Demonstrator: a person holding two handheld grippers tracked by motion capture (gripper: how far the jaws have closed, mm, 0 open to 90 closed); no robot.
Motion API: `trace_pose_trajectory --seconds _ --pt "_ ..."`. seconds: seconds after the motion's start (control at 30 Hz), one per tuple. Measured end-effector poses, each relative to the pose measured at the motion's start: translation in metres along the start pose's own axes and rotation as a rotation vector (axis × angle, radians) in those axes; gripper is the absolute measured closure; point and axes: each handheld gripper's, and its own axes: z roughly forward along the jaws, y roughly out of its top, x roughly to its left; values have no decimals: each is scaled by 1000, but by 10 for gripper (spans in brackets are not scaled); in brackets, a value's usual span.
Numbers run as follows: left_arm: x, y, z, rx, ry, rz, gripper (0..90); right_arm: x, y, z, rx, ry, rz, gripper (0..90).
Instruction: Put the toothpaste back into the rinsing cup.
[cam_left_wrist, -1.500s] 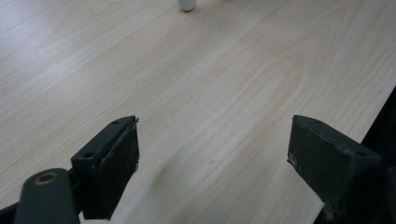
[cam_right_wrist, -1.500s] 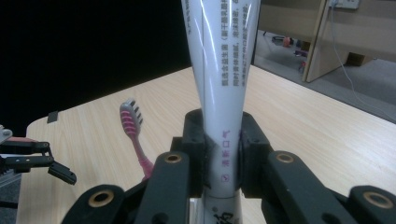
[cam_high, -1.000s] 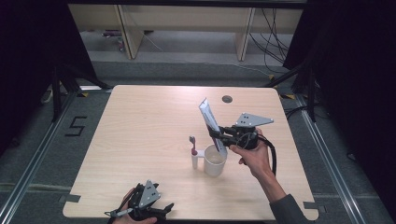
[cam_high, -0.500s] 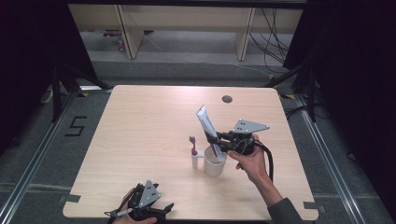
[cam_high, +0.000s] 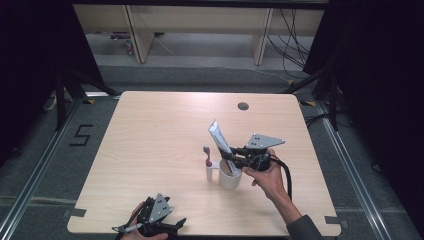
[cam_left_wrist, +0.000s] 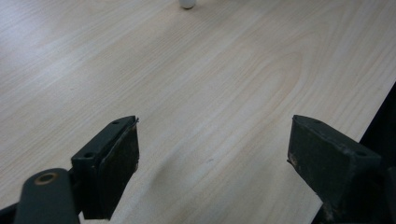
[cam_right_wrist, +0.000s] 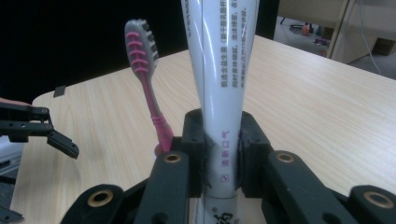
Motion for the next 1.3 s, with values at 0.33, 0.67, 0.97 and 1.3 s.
trace_pose_trajectory --seconds 0.33,0.67,0.97,1.3 --pt "0 0 0 2 0 2 163 1 -8 3 40 5 -16 764" --pt "0 0 0 -3 -3 -3 163 0 -10 3 46 26 -35 763" --pt "-1 0 0 9 -3 2 163 3 -16 -4 88 0 -61 766" --pt "-1 0 0 9 -4 0 163 4 -23 -9 117 -14 -76 768"
